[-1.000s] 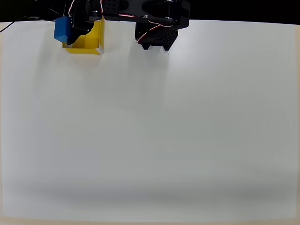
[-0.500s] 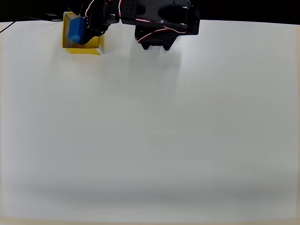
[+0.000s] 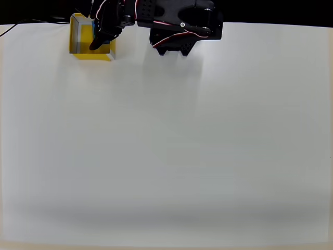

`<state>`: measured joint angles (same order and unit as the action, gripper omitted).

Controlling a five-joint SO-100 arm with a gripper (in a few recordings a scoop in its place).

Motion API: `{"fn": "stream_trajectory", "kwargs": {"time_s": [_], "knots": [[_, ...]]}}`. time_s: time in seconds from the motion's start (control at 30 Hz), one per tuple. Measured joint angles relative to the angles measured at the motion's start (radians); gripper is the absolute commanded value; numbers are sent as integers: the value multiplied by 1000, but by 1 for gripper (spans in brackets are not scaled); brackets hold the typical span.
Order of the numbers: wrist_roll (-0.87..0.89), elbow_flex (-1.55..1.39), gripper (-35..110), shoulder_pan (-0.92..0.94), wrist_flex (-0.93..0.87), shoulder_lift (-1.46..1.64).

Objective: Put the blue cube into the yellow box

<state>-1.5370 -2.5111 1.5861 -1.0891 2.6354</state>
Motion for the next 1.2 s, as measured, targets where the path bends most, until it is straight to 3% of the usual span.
{"fn": "stream_trajectory", "kwargs": {"time_s": [0.13, 0.47, 0.8, 0.97, 1.2], "knots": [[0, 163, 18, -155, -175, 18], [-97, 187, 2, -686, -282, 161], [-144, -164, 0, -1250, -296, 492], [-135, -324, 0, -1379, -302, 666], [-64, -460, 0, -1565, -247, 684]]}}
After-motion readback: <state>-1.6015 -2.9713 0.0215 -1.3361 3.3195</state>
